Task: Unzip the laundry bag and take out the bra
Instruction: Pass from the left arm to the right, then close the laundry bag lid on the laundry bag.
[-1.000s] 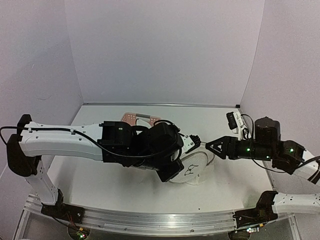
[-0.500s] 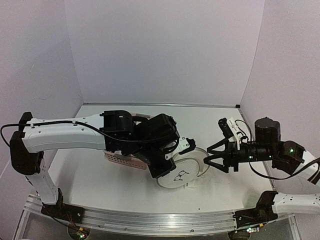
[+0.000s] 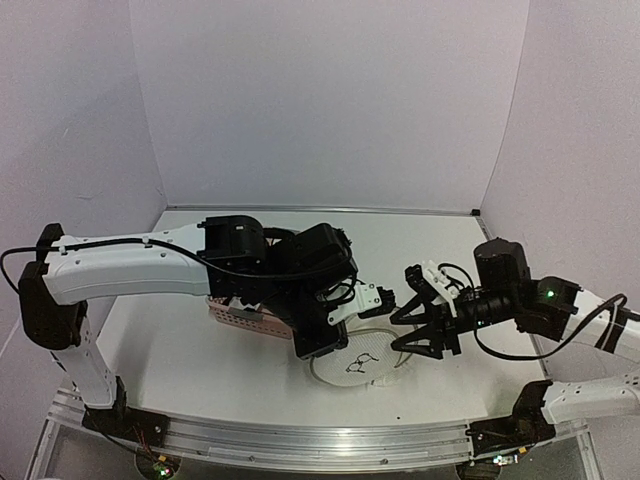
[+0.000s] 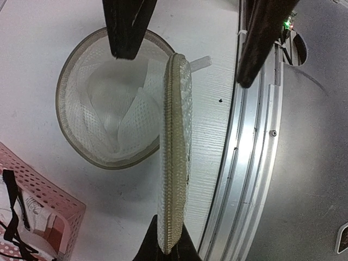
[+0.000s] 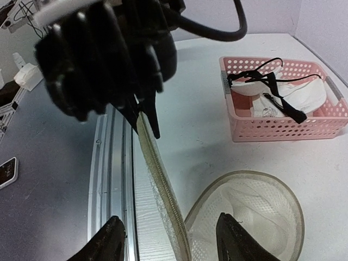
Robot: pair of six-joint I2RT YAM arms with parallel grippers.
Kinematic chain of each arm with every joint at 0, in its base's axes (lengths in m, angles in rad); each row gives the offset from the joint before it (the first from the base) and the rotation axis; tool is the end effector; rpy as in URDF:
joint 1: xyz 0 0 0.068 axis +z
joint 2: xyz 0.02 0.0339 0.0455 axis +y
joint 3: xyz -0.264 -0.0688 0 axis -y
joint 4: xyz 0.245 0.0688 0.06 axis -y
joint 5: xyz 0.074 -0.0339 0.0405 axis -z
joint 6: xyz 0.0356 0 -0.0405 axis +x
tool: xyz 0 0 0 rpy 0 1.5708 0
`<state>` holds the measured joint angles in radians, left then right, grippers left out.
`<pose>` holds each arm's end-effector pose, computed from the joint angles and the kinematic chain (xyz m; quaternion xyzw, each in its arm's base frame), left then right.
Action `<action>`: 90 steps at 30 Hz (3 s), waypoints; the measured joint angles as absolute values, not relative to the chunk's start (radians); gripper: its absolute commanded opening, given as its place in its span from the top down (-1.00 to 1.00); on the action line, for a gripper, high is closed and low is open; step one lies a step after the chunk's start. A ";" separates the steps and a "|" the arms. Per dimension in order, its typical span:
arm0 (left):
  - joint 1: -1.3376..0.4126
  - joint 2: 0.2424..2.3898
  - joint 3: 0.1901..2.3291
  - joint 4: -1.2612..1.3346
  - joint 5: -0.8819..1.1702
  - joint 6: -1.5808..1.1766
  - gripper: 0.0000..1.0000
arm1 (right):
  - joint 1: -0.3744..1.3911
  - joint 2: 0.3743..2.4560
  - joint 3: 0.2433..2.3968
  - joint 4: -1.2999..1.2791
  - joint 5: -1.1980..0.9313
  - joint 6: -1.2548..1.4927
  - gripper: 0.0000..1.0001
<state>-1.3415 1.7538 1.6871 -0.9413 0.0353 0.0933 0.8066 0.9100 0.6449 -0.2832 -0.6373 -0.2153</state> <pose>0.0840 -0.3654 0.3240 0.6352 0.7205 -0.1760 0.2154 0.1215 0.1574 0.2622 -0.5387 0.6475 0.3967 0.3649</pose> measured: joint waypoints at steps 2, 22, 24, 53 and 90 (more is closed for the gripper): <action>-1.341 1.753 1.688 -0.944 0.036 0.105 1.00 | 0.807 0.947 0.649 -0.279 -0.659 -0.229 -0.06; -1.341 1.753 1.688 -0.945 0.053 0.128 1.00 | 0.807 1.055 0.652 -0.228 -0.805 -0.226 1.00; -1.340 1.753 1.689 -0.945 0.053 0.127 0.98 | 0.807 1.055 0.652 -0.227 -0.805 -0.218 1.00; -1.282 1.558 1.545 -0.627 -0.240 0.025 -0.51 | 0.807 0.707 0.346 -0.002 -0.403 0.339 1.00; -1.273 1.561 1.456 -0.539 -0.218 -0.036 -0.50 | 0.807 0.796 0.007 0.150 -0.004 1.389 1.00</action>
